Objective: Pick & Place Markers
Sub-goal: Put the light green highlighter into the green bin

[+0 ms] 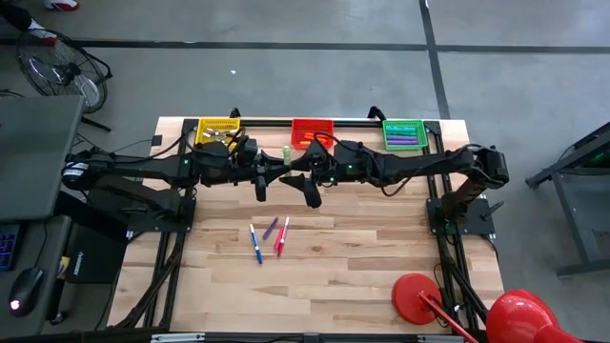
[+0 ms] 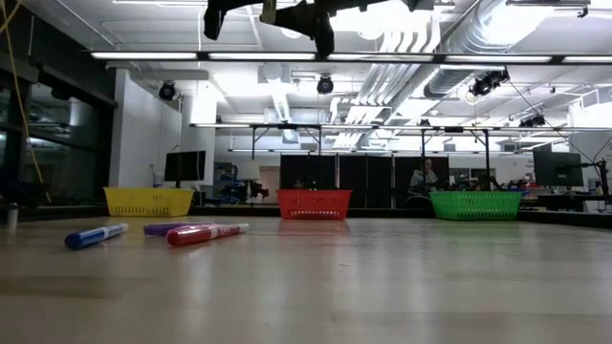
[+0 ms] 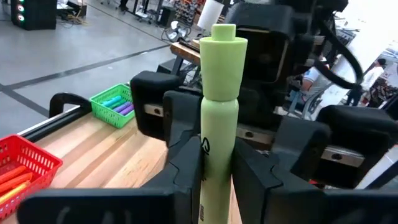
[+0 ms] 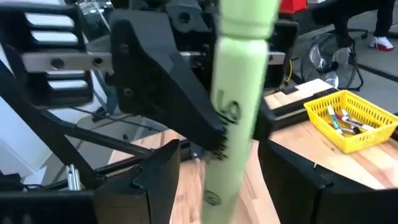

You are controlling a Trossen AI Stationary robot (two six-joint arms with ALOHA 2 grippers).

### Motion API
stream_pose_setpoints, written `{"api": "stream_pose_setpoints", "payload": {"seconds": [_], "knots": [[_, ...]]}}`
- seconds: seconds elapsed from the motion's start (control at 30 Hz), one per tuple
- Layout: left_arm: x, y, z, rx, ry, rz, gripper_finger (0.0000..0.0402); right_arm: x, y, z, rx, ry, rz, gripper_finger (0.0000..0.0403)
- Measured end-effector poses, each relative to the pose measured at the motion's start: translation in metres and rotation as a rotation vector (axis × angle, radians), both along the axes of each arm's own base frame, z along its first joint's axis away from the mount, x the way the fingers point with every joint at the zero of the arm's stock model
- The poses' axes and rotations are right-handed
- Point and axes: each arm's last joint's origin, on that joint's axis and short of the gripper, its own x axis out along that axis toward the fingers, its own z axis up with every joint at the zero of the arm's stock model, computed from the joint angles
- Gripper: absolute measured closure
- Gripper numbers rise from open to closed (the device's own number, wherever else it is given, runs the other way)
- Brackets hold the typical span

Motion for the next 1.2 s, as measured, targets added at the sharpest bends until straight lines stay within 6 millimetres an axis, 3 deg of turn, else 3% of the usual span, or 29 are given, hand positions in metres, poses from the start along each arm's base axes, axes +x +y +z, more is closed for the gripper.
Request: {"api": "stream_pose_setpoints", "payload": {"seconds": [0.5,0.73,0.93,1.1,1.2], "knots": [[0.0002,-0.001,0.0005,-0.001,-0.005,-0.037,0.0341,0.0084,-0.002,-0.0072,0.002,-0.033,0.038,0.024],[0.0003,-0.0013,0.0003,-0.002,-0.003,-0.045,0.0341,0.0089,-0.0027,-0.0076,-0.005,-0.036,0.035,0.0286],[0.0002,-0.0011,0.0003,0.005,-0.002,-0.043,0.0341,0.0089,-0.0039,-0.0067,-0.001,-0.045,0.039,0.035],[0.0002,-0.0012,0.0005,0.004,-0.003,-0.046,0.0338,0.0087,-0.0041,-0.0064,-0.002,-0.046,0.038,0.0352],[0.0002,-0.0013,0.0006,-0.007,-0.007,-0.049,0.0305,0.0087,-0.0041,-0.0066,-0.011,-0.043,0.041,0.0352]]}}
